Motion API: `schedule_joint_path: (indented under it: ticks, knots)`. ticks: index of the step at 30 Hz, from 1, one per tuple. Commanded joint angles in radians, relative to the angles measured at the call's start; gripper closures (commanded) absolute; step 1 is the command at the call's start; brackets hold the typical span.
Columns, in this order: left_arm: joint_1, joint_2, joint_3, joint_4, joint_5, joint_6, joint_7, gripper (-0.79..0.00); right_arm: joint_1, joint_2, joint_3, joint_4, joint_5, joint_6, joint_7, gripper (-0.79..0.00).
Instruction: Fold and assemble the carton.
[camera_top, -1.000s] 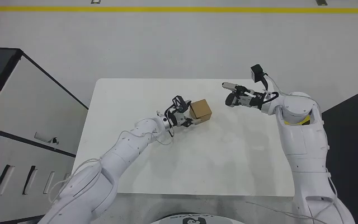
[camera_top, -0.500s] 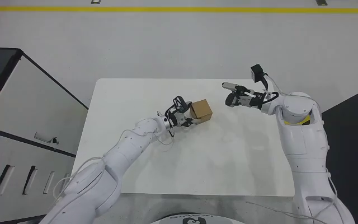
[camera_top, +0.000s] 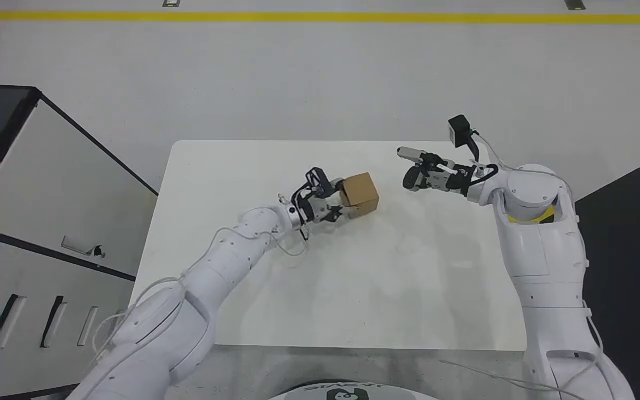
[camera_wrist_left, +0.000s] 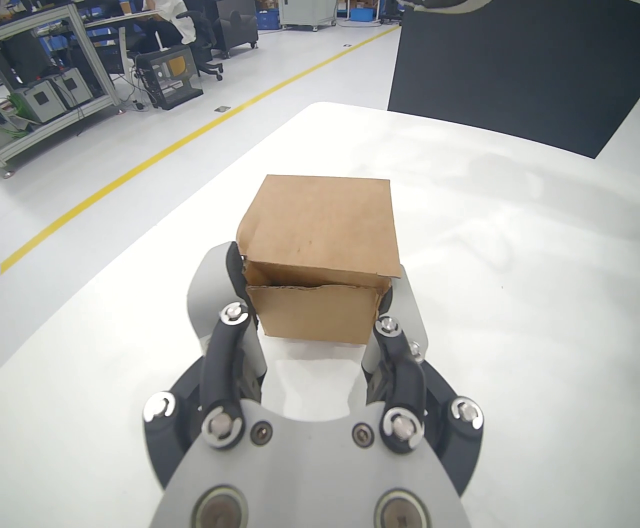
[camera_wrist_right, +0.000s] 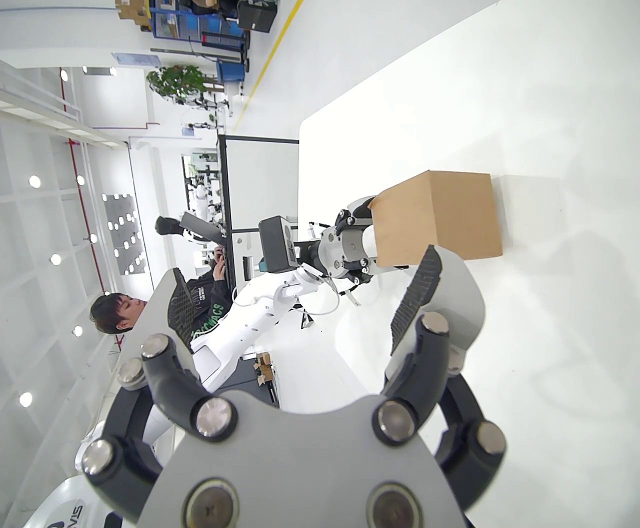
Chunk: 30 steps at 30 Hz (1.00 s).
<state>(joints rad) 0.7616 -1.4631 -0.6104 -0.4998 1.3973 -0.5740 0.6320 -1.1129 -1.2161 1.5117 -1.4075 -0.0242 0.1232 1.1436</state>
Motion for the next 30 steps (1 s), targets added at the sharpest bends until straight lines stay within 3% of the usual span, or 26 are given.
schedule_joint_path:
  ticks: [1,7,13,26,30]
  knots:
    - [-0.002,0.016,-0.008,-0.012,0.023,-0.026,0.007,0.0,0.0,0.0,0.0,0.0,0.0,0.0,0.0,-0.785]
    - [0.014,0.083,-0.056,-0.099,0.085,-0.109,-0.001,0.0,0.0,0.0,0.0,0.0,0.0,0.0,0.0,-0.785]
    - [0.087,0.166,-0.164,-0.301,0.098,-0.169,-0.054,0.0,0.0,0.0,0.0,0.0,0.0,0.0,0.0,-0.785]
    - [0.089,0.166,-0.164,-0.301,0.101,-0.162,-0.061,0.0,0.0,0.0,0.0,0.0,0.0,0.0,0.0,-0.785]
    - [0.1,0.189,-0.206,-0.355,0.134,-0.108,-0.099,0.0,0.0,0.0,0.0,0.0,0.0,0.0,0.0,-0.785]
